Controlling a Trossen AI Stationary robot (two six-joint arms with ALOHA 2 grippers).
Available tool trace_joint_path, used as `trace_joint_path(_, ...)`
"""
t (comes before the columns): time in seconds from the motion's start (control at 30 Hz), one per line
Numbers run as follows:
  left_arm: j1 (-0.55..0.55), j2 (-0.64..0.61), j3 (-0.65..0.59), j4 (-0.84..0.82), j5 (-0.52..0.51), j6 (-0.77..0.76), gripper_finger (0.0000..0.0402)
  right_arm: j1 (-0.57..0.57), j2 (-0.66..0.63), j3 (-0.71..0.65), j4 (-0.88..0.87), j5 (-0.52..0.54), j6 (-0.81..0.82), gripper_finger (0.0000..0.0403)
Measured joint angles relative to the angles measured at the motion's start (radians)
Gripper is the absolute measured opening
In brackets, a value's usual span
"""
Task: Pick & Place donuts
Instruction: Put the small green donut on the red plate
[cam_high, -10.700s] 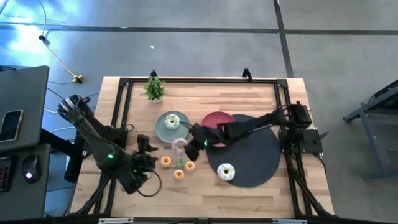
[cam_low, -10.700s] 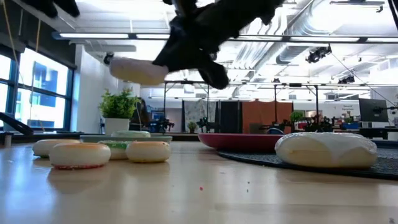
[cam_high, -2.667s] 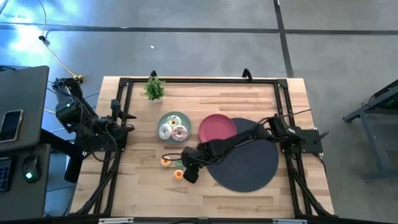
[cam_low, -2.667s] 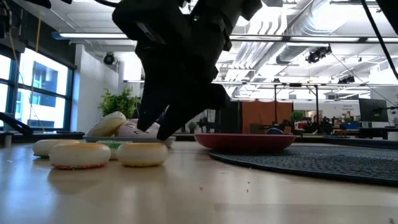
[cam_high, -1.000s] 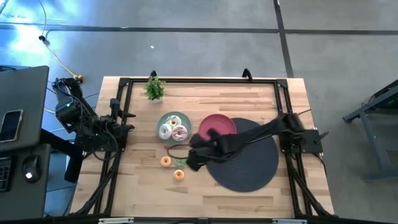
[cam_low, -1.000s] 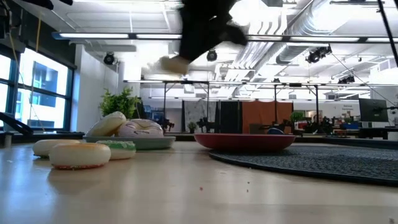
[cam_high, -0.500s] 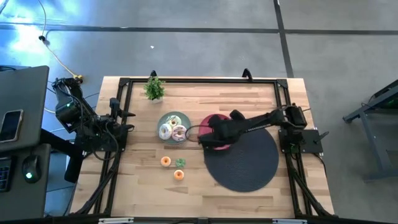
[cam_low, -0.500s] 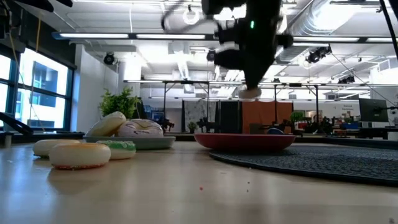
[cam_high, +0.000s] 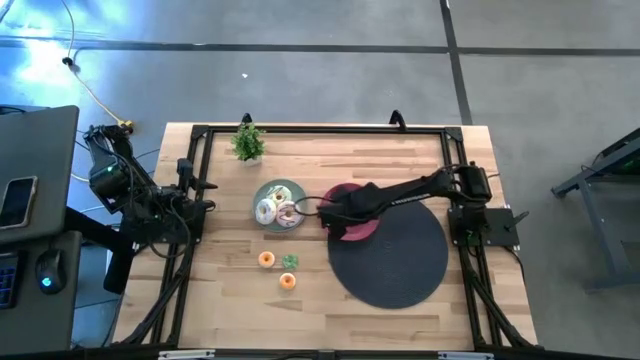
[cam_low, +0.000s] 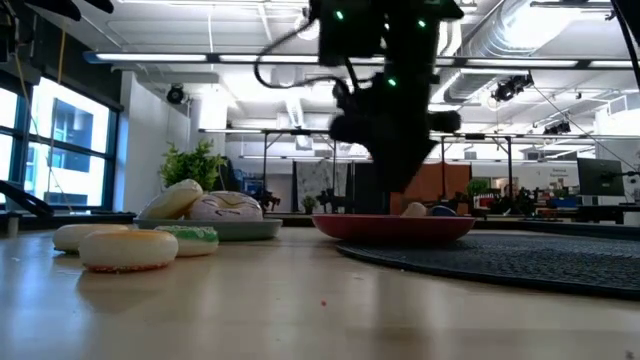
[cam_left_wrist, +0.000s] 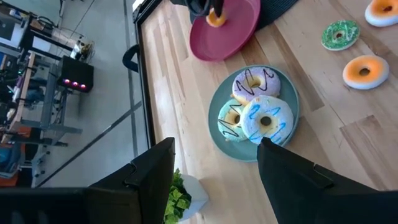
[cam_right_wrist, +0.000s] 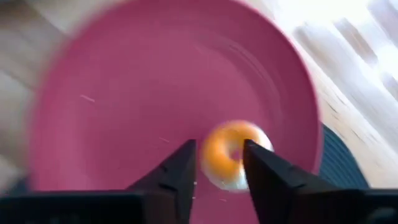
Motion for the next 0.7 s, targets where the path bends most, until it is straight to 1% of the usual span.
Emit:
trace_joint_path(0.1,0.000,0.000,0.000,0.000,0.000,0.000,0.0218,0.000,0.000,0.045,0.044,-0.040,-0.053,0.0174)
trace_joint_path(0.17,0.000,0.000,0.000,0.000,0.000,0.000,0.0218,0.000,0.000,0.064,0.047,-0.058,-0.052,0.0191)
trace_joint_path(0.3,0.000,0.000,0.000,0.006,0.000,-0.003,0.0218,0.001,0.000,0.102,0.045,-0.090,-0.045,0.0205)
trace_joint_path(0.37,0.000,0.000,0.000,0.006,0.001,-0.003,0.0218,0.013,0.000,0.114,0.088,-0.149,-0.079,0.0205)
trace_joint_path(0.4,0.000,0.000,0.000,0.007,0.001,-0.004,0.0218,0.022,0.000,0.112,0.127,-0.201,-0.107,0.0205)
trace_joint_path(0.47,0.000,0.000,0.000,0.007,0.001,-0.004,0.0218,0.059,0.000,0.095,0.266,-0.303,-0.176,0.0203)
trace_joint_path(0.53,0.000,0.000,0.000,0.007,0.002,-0.003,0.0218,0.107,0.000,0.073,0.399,-0.376,-0.229,0.0202)
trace_joint_path(0.6,0.000,0.000,0.000,0.007,0.002,-0.004,0.0218,0.140,0.008,0.049,0.497,-0.426,-0.184,0.0201)
trace_joint_path(0.67,0.000,0.000,0.000,0.007,0.001,-0.003,0.0218,0.145,0.029,0.028,0.569,-0.468,-0.091,0.0201)
trace_joint_path(0.7,0.000,0.000,0.000,0.007,0.001,-0.003,0.0218,0.143,0.046,0.026,0.612,-0.487,-0.074,0.0201)
